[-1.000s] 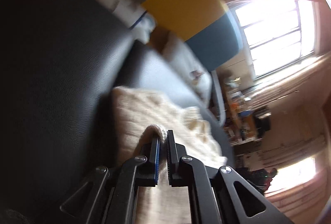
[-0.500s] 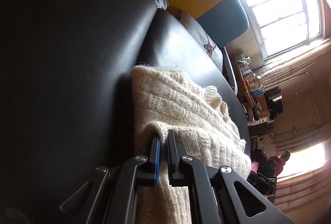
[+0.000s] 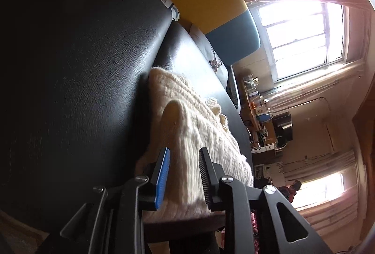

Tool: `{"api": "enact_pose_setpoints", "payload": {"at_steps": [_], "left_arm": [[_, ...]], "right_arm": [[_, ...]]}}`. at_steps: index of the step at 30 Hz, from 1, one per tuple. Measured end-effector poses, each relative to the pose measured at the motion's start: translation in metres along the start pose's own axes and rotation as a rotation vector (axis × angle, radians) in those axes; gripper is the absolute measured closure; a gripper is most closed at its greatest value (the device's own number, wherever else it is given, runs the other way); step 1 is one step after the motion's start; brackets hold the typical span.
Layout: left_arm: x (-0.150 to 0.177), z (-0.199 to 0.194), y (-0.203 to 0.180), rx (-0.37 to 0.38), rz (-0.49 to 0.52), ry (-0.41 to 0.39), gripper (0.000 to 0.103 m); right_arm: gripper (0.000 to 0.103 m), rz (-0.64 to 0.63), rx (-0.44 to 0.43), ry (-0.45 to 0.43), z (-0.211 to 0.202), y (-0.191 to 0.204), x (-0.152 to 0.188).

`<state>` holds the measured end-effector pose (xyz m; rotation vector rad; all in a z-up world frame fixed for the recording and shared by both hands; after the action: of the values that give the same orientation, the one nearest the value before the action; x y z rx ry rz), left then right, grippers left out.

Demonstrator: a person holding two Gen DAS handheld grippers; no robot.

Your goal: Fold clothes

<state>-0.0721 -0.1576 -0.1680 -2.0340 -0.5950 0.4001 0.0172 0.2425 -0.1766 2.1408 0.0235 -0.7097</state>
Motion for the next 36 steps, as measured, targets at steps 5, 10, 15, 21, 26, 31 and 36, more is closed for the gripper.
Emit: {"api": "enact_pose_setpoints", "payload": {"at_steps": [5, 10, 15, 21, 26, 31, 36], "left_arm": [[0.004, 0.001, 0.0, 0.028, -0.006, 0.006, 0.071], [0.007, 0.011, 0.004, -0.011, 0.019, 0.041, 0.07], [0.022, 0.016, -0.001, -0.039, 0.094, 0.067, 0.089], [0.023, 0.001, -0.018, 0.022, 0.11, 0.037, 0.097], [0.001, 0.005, -0.044, 0.084, 0.098, 0.018, 0.097], [-0.027, 0.017, -0.07, 0.126, 0.09, -0.005, 0.097], [-0.06, 0.035, -0.091, 0.151, 0.057, -0.032, 0.097]], "right_arm": [[0.027, -0.057, 0.056, 0.053, 0.017, -0.002, 0.016], [0.027, 0.018, 0.031, 0.048, 0.015, -0.019, 0.012], [0.035, -0.085, 0.13, 0.077, 0.011, -0.02, 0.02], [0.083, -0.159, 0.237, 0.094, 0.008, -0.022, 0.017], [0.083, -0.195, 0.172, 0.054, -0.004, 0.004, -0.006], [0.083, -0.195, 0.097, -0.031, -0.011, 0.022, -0.052], [0.083, -0.125, 0.067, -0.128, 0.003, 0.005, -0.107]]}}
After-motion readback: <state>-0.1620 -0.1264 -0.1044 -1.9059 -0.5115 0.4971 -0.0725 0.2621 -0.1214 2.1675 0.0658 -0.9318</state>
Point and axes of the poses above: each gripper's, at about its wrist camera, not at the fingertips, and z roughly the way its jaws point, y to its left, x to its underside, the point moved 9 cm from there along z, roughly the way its jaws point, and after that the axes turned 15 degrees about -z, right-handed, at the moved point
